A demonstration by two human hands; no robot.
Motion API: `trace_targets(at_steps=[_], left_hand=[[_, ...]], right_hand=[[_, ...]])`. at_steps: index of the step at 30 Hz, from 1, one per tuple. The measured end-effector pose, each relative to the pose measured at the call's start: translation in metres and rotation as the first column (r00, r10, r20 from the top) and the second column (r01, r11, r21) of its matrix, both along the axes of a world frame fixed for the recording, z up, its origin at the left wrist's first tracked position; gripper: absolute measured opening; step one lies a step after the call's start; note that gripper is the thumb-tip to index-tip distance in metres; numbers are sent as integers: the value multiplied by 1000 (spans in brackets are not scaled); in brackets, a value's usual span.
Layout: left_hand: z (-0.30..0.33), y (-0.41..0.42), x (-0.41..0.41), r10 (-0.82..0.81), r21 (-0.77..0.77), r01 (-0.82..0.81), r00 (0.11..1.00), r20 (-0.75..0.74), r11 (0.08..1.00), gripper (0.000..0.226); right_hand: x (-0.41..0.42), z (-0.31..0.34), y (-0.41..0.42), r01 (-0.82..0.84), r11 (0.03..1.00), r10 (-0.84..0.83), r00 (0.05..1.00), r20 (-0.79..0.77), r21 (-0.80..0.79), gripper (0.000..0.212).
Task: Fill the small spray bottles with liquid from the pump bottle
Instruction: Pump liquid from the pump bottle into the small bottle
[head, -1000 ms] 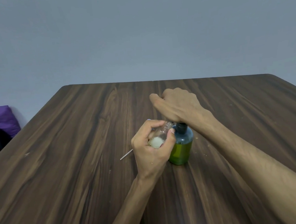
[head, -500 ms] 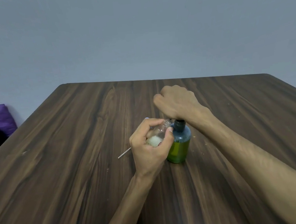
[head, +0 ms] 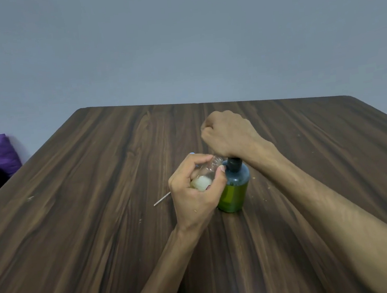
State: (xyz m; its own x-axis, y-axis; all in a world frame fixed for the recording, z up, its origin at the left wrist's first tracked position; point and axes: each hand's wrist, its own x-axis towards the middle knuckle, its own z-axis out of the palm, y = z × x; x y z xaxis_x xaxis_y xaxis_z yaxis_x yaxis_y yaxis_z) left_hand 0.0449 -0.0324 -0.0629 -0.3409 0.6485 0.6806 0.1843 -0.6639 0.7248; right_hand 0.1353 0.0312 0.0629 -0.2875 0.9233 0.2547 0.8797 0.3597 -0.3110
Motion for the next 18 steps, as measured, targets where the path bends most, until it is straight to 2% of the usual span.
trace_targets(at_steps=[2,5,9,11,14,18], left_hand=[[0,-1,0,-11,-11,11,1000,2,1000,16],[0,0,0,-7,-4,7,1000,-6,1000,16],[-1,0,0,-13,-17,13,1000,1,1000,17],[0,0,0,-15,-12,15,1000,8,1000,17],[1,-1,0,-30,-15,30,999,25,999,16],[0,0,0,-36,-14,36,999,24,999,17]], right_hand=[[0,0,1,-5,1000,5,1000,26,3,28],[3,-1,1,3,1000,-3,999,-43,3,30],[-1,2,4,-55,995,52,998,-33,-89,22],[1,9,4,-87,980,69,992,-102,-180,24],[3,18,9,-119,967,71,975,-211,-225,26],[1,12,14,-69,979,42,989,-140,-190,20]])
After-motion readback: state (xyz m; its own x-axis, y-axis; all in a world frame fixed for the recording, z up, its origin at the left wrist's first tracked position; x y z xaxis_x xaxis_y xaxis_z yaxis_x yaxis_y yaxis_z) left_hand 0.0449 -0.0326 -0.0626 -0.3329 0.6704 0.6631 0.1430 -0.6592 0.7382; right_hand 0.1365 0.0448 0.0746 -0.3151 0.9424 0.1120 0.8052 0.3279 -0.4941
